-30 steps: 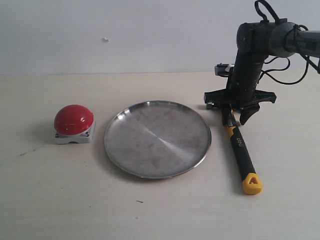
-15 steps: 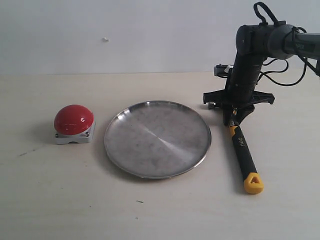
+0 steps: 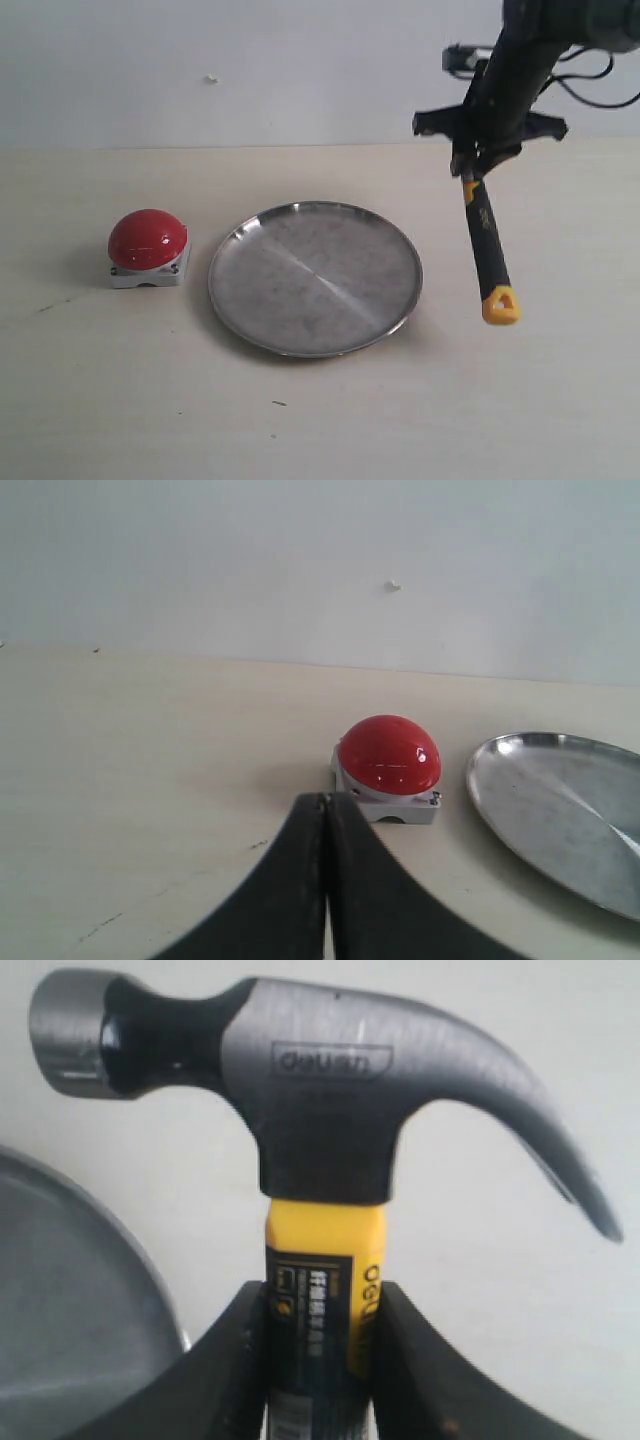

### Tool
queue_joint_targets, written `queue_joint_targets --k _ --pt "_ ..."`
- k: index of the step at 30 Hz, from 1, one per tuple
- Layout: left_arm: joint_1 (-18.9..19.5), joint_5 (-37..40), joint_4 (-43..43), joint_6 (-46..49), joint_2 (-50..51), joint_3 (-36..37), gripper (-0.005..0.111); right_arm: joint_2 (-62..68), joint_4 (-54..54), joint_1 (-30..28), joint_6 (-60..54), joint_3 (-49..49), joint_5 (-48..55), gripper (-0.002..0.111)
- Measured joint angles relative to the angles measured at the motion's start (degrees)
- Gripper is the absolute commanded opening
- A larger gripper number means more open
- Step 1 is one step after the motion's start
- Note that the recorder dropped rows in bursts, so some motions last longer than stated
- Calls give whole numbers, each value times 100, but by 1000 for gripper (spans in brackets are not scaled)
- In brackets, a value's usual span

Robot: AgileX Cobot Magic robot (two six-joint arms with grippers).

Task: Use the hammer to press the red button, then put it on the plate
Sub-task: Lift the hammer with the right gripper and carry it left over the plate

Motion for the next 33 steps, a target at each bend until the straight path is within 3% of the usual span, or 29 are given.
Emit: queue_joint_targets --k 10,15,19,24,26,30,33 --pt "0 0 0 0 0 0 0 -2734 -122 218 -451 1887 -1340 0" --pt "0 0 0 0 0 0 0 -3692 -122 877 -533 2908 -1885 0" --pt "0 -202 0 0 0 0 0 -4426 -122 1676 7 4260 -3520 0" --pt "0 -683 -241 -1368 0 0 0 -4479 -122 2256 446 5163 -5067 0" --pt "0 -1071 -296 -2064 0 0 0 -4317 -122 2589 545 5339 -5639 0" --pt "0 -2694 117 -2635 677 -12 0 -3823 -122 2955 579 5090 -6181 0" --pt "0 -3966 2241 -3858 2598 -565 3 -3448 -122 2969 616 4663 -6042 0"
